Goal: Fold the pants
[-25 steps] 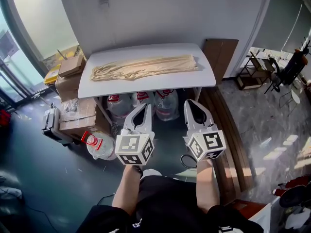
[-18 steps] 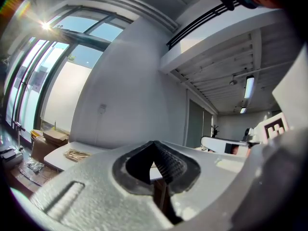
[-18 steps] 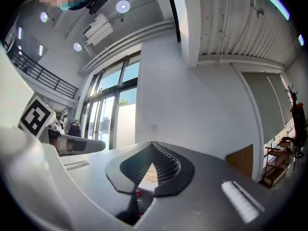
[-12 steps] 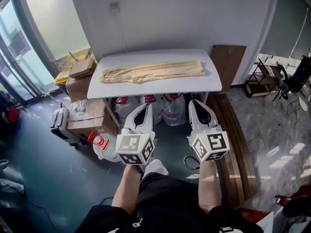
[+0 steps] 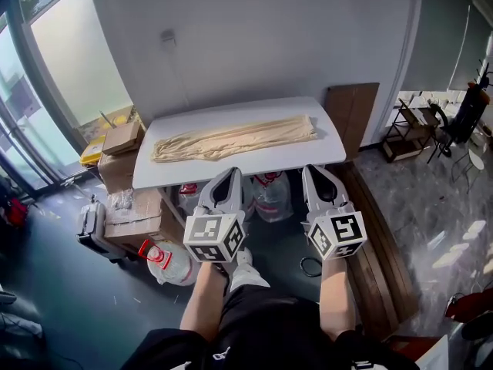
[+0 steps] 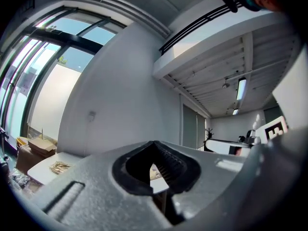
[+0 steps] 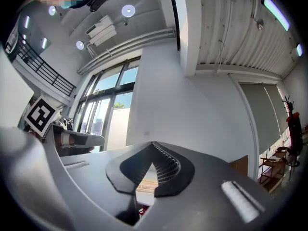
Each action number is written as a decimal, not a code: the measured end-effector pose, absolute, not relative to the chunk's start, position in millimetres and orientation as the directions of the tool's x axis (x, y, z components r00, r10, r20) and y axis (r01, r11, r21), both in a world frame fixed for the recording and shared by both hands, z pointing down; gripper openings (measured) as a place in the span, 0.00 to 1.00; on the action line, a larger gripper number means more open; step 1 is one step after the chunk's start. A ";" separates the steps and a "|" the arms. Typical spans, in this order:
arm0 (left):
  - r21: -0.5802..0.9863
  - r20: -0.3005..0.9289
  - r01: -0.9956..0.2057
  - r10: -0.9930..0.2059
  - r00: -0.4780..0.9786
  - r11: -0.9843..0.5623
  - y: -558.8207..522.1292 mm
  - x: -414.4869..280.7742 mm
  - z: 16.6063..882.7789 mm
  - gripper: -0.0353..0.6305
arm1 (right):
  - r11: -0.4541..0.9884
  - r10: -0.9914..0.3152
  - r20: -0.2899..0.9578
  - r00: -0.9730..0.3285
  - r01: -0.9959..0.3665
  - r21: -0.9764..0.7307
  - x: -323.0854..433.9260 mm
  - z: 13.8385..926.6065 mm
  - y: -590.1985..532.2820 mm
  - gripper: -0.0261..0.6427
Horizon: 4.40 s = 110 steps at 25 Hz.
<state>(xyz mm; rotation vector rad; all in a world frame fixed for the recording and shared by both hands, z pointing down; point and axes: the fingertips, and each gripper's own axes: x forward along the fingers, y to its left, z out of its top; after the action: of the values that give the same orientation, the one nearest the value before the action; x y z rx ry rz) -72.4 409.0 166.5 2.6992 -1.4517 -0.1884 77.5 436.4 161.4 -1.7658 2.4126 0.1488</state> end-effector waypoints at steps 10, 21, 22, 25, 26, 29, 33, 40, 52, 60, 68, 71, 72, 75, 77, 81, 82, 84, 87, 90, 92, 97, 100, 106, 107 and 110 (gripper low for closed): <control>0.210 -0.015 -0.778 -0.798 0.603 -0.592 282.1 -60.2 205.4 0.06 | 0.208 -0.976 -0.075 -0.204 -0.977 -0.040 95.7 204.4 332.8 0.05; 0.273 0.020 -0.818 -0.847 0.531 -0.506 124.4 -140.6 217.7 0.06 | 0.259 -0.966 -0.021 -0.258 -0.965 -0.047 23.1 202.9 159.9 0.05; 0.280 0.016 -0.824 -0.856 0.517 -0.493 110.8 -152.6 218.7 0.06 | 0.262 -0.965 -0.018 -0.261 -0.964 -0.041 14.1 202.7 144.4 0.05; 0.290 0.010 -0.846 -0.883 0.470 -0.448 69.8 -191.8 222.3 0.06 | 0.281 -0.960 -0.020 -0.280 -0.960 -0.021 -16.6 198.7 97.7 0.05; 0.292 0.010 -0.853 -0.890 0.456 -0.434 55.8 -203.8 224.0 0.06 | 0.288 -0.958 -0.023 -0.287 -0.958 -0.012 -26.1 196.3 81.9 0.05; 0.310 0.014 -0.861 -0.904 0.428 -0.403 18.0 -232.2 231.6 0.06 | 0.294 -0.955 -0.024 -0.294 -0.956 0.014 -46.9 190.6 37.0 0.05; 0.326 0.031 -0.861 -0.905 0.424 -0.391 -16.8 -250.5 247.9 0.06 | 0.293 -0.956 -0.014 -0.294 -0.956 0.028 -65.4 196.4 -3.1 0.05; 0.290 0.070 -0.833 -0.858 0.510 -0.471 -50.7 -220.8 268.3 0.06 | 0.233 -0.972 0.031 -0.233 -0.972 0.007 -55.6 229.4 -24.6 0.05; 0.317 0.160 -0.791 -0.793 0.588 -0.523 -70.7 -135.3 307.1 0.06 | 0.162 -0.978 0.124 -0.168 -0.985 -0.060 20.6 277.7 -28.9 0.05; 0.299 0.138 -0.764 -0.766 0.628 -0.572 -79.8 -68.7 293.3 0.06 | 0.085 -0.988 0.118 -0.095 -0.992 -0.088 95.4 277.9 -20.9 0.05; 0.349 0.182 -0.713 -0.702 0.688 -0.608 -77.5 -13.7 325.4 0.06 | 0.038 -0.985 0.164 -0.061 -0.990 -0.137 135.2 308.9 -15.7 0.09; 0.364 0.182 -0.688 -0.676 0.714 -0.628 -79.7 2.6 333.8 0.06 | 0.032 -0.981 0.186 -0.059 -0.989 -0.146 147.0 319.1 -18.9 0.14; 0.359 0.187 -0.685 -0.670 0.718 -0.633 -80.8 8.7 336.3 0.06 | 0.027 -0.980 0.192 -0.056 -0.989 -0.148 152.3 322.1 -20.1 0.15; 0.348 0.213 -0.681 -0.653 0.727 -0.645 -84.6 27.9 345.3 0.06 | 0.010 -0.977 0.210 -0.044 -0.987 -0.158 171.1 332.8 -23.8 0.17; 0.342 0.238 -0.678 -0.638 0.732 -0.651 -87.4 39.7 353.5 0.08 | -0.007 -0.974 0.226 -0.032 -0.985 -0.172 184.2 342.3 -26.5 0.19; 0.331 0.282 -0.675 -0.614 0.737 -0.659 -90.6 63.6 368.1 0.08 | -0.060 -0.962 0.273 0.002 -0.977 -0.205 212.9 362.1 -31.5 0.25; 0.328 0.293 -0.674 -0.607 0.738 -0.662 -91.3 70.7 372.2 0.08 | -0.073 -0.959 0.284 0.010 -0.974 -0.214 221.0 367.4 -33.0 0.27; 0.320 0.318 -0.671 -0.592 0.741 -0.668 -93.5 84.6 381.4 0.08 | -0.091 -0.952 0.305 0.018 -0.969 -0.228 234.9 379.0 -36.5 0.29; 0.313 0.359 -0.667 -0.566 0.742 -0.676 -99.5 105.7 400.0 0.08 | -0.103 -0.940 0.340 0.016 -0.965 -0.241 251.0 397.9 -43.2 0.30; 0.316 0.396 -0.667 -0.545 0.739 -0.675 -104.9 123.5 420.3 0.08 | -0.119 -0.927 0.376 0.014 -0.959 -0.258 264.9 420.0 -48.6 0.32; 0.317 0.419 -0.663 -0.527 0.739 -0.678 -107.1 136.9 431.1 0.08 | -0.127 -0.919 0.394 0.009 -0.953 -0.274 275.8 432.5 -52.0 0.32; 0.315 0.467 -0.659 -0.494 0.734 -0.682 -115.4 170.2 455.5 0.08 | -0.153 -0.896 0.444 0.005 -0.942 -0.298 307.1 459.3 -62.9 0.36; 0.314 0.486 -0.659 -0.480 0.730 -0.683 -121.2 182.8 469.7 0.08 | -0.176 -0.880 0.475 0.009 -0.935 -0.309 320.5 480.0 -66.6 0.41; 0.319 0.524 -0.660 -0.454 0.721 -0.680 -130.3 207.2 495.4 0.08 | -0.207 -0.855 0.519 0.003 -0.919 -0.335 343.1 517.3 -75.6 0.44; 0.320 0.530 -0.660 -0.449 0.719 -0.680 -131.0 210.1 499.8 0.08 | -0.211 -0.848 0.530 -0.002 -0.916 -0.341 344.7 524.0 -76.6 0.44; 0.323 0.545 -0.657 -0.434 0.717 -0.681 -133.1 218.0 510.1 0.08 | -0.229 -0.823 0.567 -0.014 -0.906 -0.355 348.4 541.5 -79.9 0.47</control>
<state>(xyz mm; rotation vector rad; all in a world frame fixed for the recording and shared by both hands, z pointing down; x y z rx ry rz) 218.0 -133.1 510.1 2.4169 -0.8310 0.5920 348.4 -79.9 541.5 -2.2841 2.0181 -1.1541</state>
